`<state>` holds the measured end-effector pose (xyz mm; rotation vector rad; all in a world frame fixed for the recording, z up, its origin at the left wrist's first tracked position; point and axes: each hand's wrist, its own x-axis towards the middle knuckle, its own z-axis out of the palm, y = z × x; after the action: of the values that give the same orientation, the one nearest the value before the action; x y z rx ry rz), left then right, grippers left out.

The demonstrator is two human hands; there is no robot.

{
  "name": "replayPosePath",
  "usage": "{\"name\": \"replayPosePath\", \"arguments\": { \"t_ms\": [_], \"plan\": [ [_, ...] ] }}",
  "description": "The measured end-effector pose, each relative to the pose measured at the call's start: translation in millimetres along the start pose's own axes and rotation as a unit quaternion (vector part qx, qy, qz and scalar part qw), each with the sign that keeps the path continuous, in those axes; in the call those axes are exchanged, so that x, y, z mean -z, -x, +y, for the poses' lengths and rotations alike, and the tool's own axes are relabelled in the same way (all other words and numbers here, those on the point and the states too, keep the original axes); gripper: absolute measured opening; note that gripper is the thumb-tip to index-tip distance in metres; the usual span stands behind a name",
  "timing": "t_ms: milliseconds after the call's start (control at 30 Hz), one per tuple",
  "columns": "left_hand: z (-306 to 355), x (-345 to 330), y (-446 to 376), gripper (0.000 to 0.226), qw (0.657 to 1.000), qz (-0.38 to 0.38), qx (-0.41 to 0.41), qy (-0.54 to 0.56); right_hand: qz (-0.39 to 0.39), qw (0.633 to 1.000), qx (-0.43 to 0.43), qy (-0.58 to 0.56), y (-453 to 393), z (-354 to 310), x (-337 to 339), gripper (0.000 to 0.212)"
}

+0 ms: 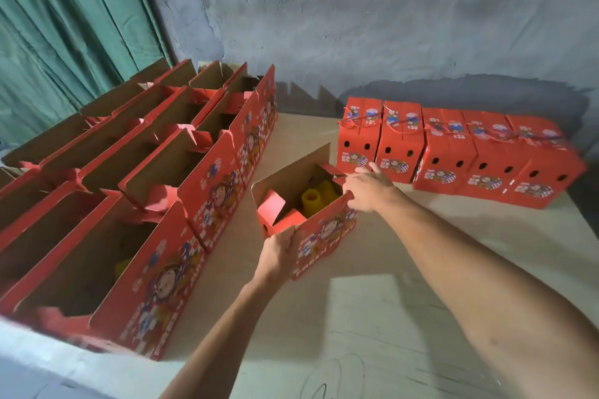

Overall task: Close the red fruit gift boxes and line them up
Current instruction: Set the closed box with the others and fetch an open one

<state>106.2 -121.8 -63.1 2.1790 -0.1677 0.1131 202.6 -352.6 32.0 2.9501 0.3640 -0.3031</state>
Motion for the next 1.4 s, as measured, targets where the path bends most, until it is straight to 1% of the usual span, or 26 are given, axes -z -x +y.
{"name": "replayPosePath", "arguments": {
  "t_ms": [67,100,200,300,367,533,667,767,867,1000,1100,1133,1167,1233,1267,1300,1333,1400],
  "plan": [
    [-4,2,11,0.037,0.999,-0.015,0.001,0.029,0.029,0.999,-0.001,-0.027,19,3,-10,0.02],
    [-5,2,17,0.035,0.999,-0.022,0.005,0.045,0.036,0.998,-0.004,-0.045,29,5,-14,0.018],
    [-5,-2,29,0.033,0.996,-0.02,0.006,0.086,0.033,0.995,-0.006,-0.096,58,17,-26,0.03],
    [-1,-9,41,0.022,0.991,-0.005,-0.001,0.131,0.033,0.989,-0.007,-0.146,86,24,-38,0.045],
    [3,-14,52,0.019,0.984,0.002,0.003,0.176,0.042,0.982,-0.022,-0.186,106,23,-52,0.051],
    [10,-24,70,0.018,0.98,0.011,0.004,0.198,0.109,0.957,-0.083,-0.257,160,14,-92,0.059],
    [17,-30,84,0.02,0.976,-0.004,0.015,0.217,0.145,0.932,-0.141,-0.3,198,5,-116,0.072],
    [24,-35,96,0.022,0.969,-0.019,0.027,0.247,0.161,0.924,-0.162,-0.306,218,4,-125,0.069],
    [38,-41,103,0.022,0.962,-0.036,0.038,0.269,0.158,0.919,-0.182,-0.314,234,11,-126,0.065],
    [57,-49,106,0.021,0.963,-0.048,0.081,0.252,0.164,0.907,-0.204,-0.33,254,25,-124,0.066],
    [66,-57,111,0.019,0.97,-0.043,0.117,0.207,0.15,0.907,-0.221,-0.326,272,26,-133,0.064],
    [68,-60,114,0.019,0.974,-0.032,0.125,0.184,0.158,0.906,-0.224,-0.323,278,24,-137,0.062],
    [69,-62,117,0.02,0.978,-0.014,0.13,0.164,0.188,0.901,-0.222,-0.32,285,22,-143,0.059],
    [71,-66,120,0.019,0.985,0.014,0.119,0.124,0.292,0.874,-0.211,-0.327,298,18,-155,0.045],
    [72,-67,119,0.021,0.991,0.013,0.096,0.096,0.332,0.855,-0.213,-0.337,304,16,-160,0.041],
    [72,-67,117,0.026,0.996,0.001,0.069,0.063,0.344,0.838,-0.227,-0.357,310,14,-166,0.043],
    [72,-67,114,0.03,0.998,-0.018,0.044,0.031,0.334,0.824,-0.249,-0.384,314,13,-171,0.047],
    [72,-65,104,0.035,0.998,-0.057,0.028,-0.017,0.296,0.806,-0.293,-0.422,319,9,-180,0.056]
  ]
}}
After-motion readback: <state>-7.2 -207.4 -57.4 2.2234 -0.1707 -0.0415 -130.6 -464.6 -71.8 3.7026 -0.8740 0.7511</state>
